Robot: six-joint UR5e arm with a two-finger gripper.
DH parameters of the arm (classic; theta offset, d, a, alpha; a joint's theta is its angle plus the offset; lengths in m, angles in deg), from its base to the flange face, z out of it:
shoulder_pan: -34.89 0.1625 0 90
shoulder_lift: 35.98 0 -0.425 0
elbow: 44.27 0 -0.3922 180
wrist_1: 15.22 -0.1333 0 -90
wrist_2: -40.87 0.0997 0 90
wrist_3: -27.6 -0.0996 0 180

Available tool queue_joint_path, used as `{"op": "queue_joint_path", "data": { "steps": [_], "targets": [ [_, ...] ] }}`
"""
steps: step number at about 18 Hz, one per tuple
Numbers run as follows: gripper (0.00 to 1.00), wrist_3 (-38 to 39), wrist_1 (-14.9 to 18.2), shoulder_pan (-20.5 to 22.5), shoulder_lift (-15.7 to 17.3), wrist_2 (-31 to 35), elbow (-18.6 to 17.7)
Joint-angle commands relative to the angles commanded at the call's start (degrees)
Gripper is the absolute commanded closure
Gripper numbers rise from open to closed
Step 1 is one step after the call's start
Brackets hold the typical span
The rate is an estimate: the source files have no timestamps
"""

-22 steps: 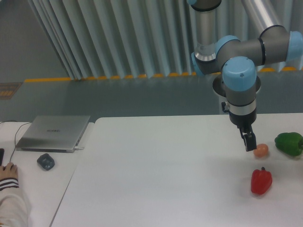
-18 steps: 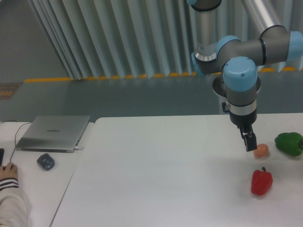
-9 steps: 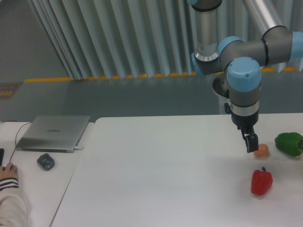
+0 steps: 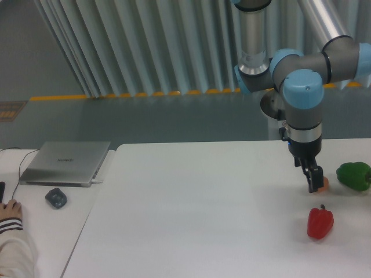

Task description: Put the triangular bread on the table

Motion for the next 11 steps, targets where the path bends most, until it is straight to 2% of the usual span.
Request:
{"op": "queue_joint_path", "data": {
  "steps": [5,7,11],
  "targets": [
    [0.0,-1.2,-0.5,6.8,0.1,0.4,1.7],
    [0.0,-1.1,-0.8,8.6,-0.5,0.5,3.8],
    [0.0,0.2,-5.7,12.3,-1.8,1.0,4.0]
  ]
}}
